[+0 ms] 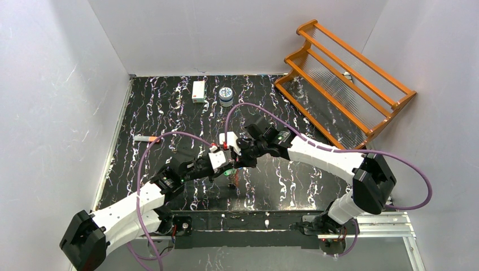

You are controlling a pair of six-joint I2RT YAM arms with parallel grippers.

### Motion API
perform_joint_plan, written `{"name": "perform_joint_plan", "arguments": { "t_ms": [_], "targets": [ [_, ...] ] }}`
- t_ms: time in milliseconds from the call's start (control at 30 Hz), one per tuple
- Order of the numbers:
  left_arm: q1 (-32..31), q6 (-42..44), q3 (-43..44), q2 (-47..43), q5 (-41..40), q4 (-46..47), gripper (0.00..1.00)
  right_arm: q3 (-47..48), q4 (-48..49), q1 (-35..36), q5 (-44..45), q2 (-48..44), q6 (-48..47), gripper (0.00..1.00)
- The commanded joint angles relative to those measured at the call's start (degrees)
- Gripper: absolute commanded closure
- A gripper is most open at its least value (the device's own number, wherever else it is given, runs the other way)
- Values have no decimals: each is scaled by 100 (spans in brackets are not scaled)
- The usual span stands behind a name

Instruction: Put the keys on the keyring

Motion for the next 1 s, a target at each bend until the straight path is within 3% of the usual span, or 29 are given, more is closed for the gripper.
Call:
{"name": "perform_joint_plan", "arguments": {
  "t_ms": [0,167,300,467,733,967],
  "targets": [
    [-15,6,39,-48,-65,-274,100,-4,470,19,-67,-232,66,97],
    [-15,-238,-102,-217,-277,17,100,-364,1016,-52,-50,-479,342,57],
    [-15,-701,-437,-433,-412,795,100,-709,1651,-342,-521,-765,863,45],
    [-16,-1332,-1004,-715,-588,2177,100,-1088,2476,-768,-1285,-1006,1613,43],
    [-12,-1660,-1668,-994,-904,3843,100,-1658,3975,-1398,-2485,-1131,2906,47],
    [-14,-2021,-2007,-735,-914,5290,100,-1599,4029,-1423,-2804,-992,3083,56]
  ]
}}
